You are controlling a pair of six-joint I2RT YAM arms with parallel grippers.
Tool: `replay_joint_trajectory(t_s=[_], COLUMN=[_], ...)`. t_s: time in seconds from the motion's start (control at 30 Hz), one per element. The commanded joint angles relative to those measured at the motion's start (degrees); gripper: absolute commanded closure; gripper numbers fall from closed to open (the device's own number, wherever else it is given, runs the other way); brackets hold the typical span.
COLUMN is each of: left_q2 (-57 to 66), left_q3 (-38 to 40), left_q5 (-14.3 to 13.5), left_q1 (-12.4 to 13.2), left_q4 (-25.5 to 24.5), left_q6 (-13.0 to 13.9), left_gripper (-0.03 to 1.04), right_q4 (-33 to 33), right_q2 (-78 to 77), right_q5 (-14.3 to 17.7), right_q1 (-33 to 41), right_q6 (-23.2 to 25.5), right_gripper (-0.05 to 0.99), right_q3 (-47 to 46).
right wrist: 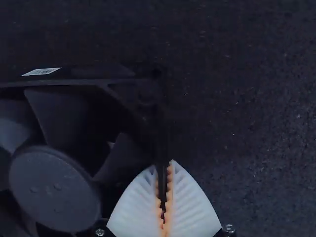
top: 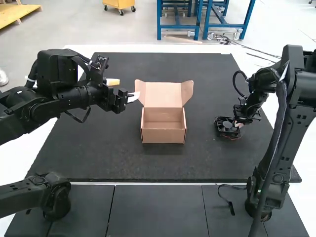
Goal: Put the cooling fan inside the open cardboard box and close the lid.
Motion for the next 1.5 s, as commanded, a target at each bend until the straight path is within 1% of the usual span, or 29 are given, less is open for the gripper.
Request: replay_joint_trajectory(t_s=[0.0,0.1,0.13,0.2,0.23,0.4,0.53,0.7,0.73,0.8,0.97,1.03,1.17,1.47], left_q2=[-0.6,-0.6,-0.6,-0.6,-0.6,-0.7,-1.1,-2.3,-2.6,-3.3,-4.5,-4.9,-5.8,-7.1], left_q3=[2.7,2.7,2.6,2.4,2.3,0.9,-0.1,-1.0,-1.2,-1.5,-1.6,-1.6,-1.9,-2.3], left_q5=[-0.8,-1.0,-1.1,-1.4,-1.5,-2.5,-2.8,-3.1,-3.4,-4.0,-4.7,-5.0,-5.6,-6.0], left_q1=[-0.2,-0.2,-0.2,-0.2,-0.2,-0.1,-0.2,-0.3,-0.3,-0.3,-0.4,-0.5,-0.5,-0.2], left_q4=[0.2,0.2,0.1,-0.3,-0.5,-2.9,-5.7,-9.1,-9.8,-11.1,-14.9,-16.3,-17.0,-17.2], left_q6=[-0.4,-0.4,-0.4,-0.4,-0.4,-0.3,-0.1,1.2,1.7,2.6,3.9,4.4,4.8,4.8], left_gripper=[0.04,0.04,0.04,0.04,0.04,0.04,0.04,0.04,0.04,0.04,0.04,0.04,0.04,0.04], right_q4=[-0.3,-0.5,-0.5,-2.3,-3.3,-4.8,-8.2,-12.2,-13.1,-14.5,-16.8,-17.2,-17.4,-21.2], right_q2=[3.1,3.0,2.8,2.2,1.7,-4.0,-8.6,-14.7,-15.9,-18.3,-23.9,-25.8,-29.1,-32.6], right_q5=[1.0,0.8,0.4,-1.6,-2.0,-3.1,-4.6,-5.7,-6.4,-6.8,-8.6,-9.6,-10.1,-10.6], right_q1=[0.3,0.6,0.7,0.7,0.7,0.4,0.4,0.8,0.9,1.0,2.3,3.4,6.7,18.9], right_q6=[0.2,0.9,1.7,3.1,4.0,7.0,7.6,8.8,8.9,9.3,12.0,13.0,15.5,21.5], right_gripper=[0.95,0.95,0.95,0.95,0.95,0.96,0.96,0.96,0.96,0.96,0.96,0.96,0.96,0.96], right_q3=[-0.4,-0.2,0.2,1.9,2.8,4.7,6.7,7.7,7.7,7.7,7.7,7.6,8.0,9.6])
